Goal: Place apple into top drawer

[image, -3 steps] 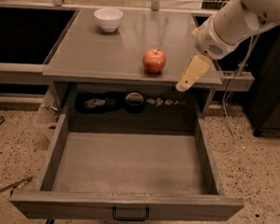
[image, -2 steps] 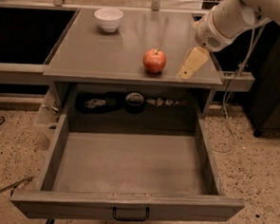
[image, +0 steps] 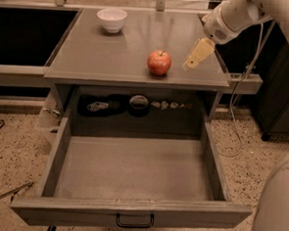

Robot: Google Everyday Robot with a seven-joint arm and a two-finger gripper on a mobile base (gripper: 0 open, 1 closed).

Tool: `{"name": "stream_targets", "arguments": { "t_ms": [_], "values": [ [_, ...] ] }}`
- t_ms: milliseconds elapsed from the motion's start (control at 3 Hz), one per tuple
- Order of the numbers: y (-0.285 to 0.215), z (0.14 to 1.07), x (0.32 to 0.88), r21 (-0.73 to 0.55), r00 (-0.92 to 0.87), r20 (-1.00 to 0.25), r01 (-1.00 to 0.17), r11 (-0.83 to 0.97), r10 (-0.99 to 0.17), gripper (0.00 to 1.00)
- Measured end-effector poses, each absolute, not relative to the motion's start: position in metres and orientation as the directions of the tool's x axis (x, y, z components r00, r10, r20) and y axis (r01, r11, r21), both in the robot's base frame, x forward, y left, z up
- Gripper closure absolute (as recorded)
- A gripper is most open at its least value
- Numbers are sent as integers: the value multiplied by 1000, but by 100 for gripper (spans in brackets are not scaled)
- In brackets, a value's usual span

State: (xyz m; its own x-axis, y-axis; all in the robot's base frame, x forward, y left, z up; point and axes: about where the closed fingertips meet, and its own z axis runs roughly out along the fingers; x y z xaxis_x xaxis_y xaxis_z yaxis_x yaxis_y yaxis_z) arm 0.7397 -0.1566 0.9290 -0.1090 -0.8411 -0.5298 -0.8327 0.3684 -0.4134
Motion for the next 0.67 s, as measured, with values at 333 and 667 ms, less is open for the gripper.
{"name": "stream_targets", "arguments": {
  "t_ms": [333, 667],
  "values": [
    [-158, 913, 755, -383, -108, -574, -841, 382, -812, 0],
    [-143, 885, 760, -320, -99, -604, -879, 354, -791, 0]
  ]
}}
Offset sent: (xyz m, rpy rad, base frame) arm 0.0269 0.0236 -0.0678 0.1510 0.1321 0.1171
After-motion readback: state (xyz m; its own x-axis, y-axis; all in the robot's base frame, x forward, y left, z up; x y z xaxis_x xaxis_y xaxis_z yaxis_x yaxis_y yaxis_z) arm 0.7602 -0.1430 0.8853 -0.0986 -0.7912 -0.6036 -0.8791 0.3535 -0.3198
